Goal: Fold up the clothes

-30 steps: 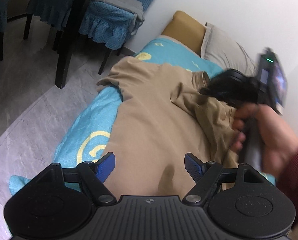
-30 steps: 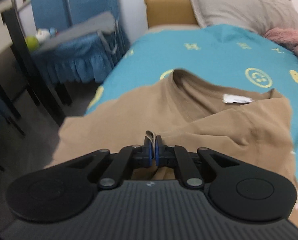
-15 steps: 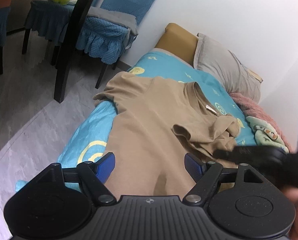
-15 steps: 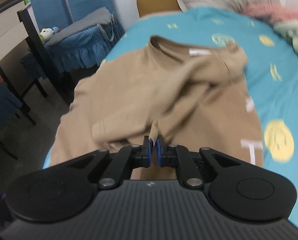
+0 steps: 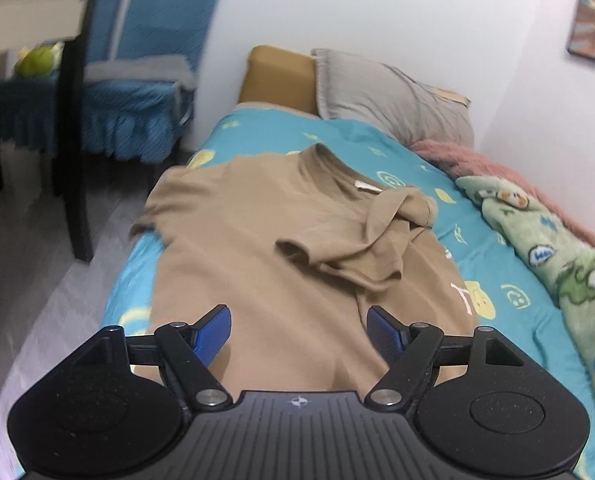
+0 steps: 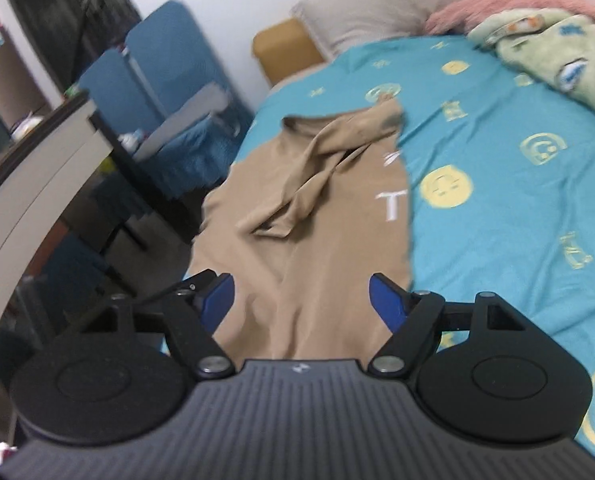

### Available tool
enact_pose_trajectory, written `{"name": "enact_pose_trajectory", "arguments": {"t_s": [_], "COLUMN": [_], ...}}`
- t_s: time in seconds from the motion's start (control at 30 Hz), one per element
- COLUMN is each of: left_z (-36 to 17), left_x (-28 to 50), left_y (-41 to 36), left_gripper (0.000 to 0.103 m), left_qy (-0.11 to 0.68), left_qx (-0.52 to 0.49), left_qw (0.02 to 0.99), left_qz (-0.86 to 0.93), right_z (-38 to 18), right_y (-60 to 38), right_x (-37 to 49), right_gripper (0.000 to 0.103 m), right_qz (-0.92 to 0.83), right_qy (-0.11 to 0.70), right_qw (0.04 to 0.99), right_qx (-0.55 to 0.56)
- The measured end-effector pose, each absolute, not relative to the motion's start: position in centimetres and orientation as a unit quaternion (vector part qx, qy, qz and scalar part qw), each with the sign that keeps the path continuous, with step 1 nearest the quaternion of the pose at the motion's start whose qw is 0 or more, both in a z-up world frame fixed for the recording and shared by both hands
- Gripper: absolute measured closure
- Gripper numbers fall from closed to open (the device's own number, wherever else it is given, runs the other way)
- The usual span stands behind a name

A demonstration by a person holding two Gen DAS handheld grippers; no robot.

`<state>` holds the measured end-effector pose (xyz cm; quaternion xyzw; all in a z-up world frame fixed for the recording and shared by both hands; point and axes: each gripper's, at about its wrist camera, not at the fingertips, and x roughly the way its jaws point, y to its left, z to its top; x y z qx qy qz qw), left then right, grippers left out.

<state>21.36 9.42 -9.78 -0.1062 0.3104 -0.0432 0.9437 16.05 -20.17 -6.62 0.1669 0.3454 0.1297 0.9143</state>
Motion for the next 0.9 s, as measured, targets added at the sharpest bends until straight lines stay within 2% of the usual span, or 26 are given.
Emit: {"name": "enact_pose_trajectory", "arguments": {"t_s": [0.13,0.27,0.3,0.33,0.4,0.47,0.73,0.9], "left_z": [-10.4,-11.9,-12.4,-12.9,-13.5,-13.7,-8.6,-7.5], "left_x": [25.8,29.8,30.8,31.8,33.5,34.8,42.9,49.9], "left_y": [7.0,5.2,4.9,4.7,4.9,5.5,10.2,9.3], "left_gripper": [0.031,0.041,0.051,0.056,0.083,0.090,0.095,0.097], "left_qy": [0.293,0.297,0.303,0.312,0.331,0.343,0.319,0.359], "left_qx": [-0.019,0.072,0.092,0.111,0.120,0.117,-0.039,-0.071], "left_qw": [0.953,0.946,0.942,0.936,0.926,0.919,0.935,0.927], "left_qz": [-0.066,-0.105,-0.112,-0.120,-0.138,-0.155,-0.153,-0.087], "right_z": [-7.1,-8.2,-8.4,-8.6,-8.7,-8.8,-10.1,-10.7], "right_y": [-20.7,-22.3,-22.8,-23.2,-23.8,-24.3,-23.8,-23.4], "right_x": [17.4,18.4,18.6,18.9,19.3,19.6,20.4,20.9], "right_gripper": [0.027,0.027,0.027,0.027,0.027,0.027,0.027,0.027], "right_qz": [0.117,0.116,0.117,0.117,0.117,0.117,0.116,0.109], "right_qy": [0.327,0.336,0.340,0.343,0.345,0.347,0.371,0.377], "right_qw": [0.926,0.921,0.917,0.914,0.909,0.905,0.887,0.889], "right_qx": [0.145,0.159,0.169,0.183,0.203,0.217,0.251,0.238]}}
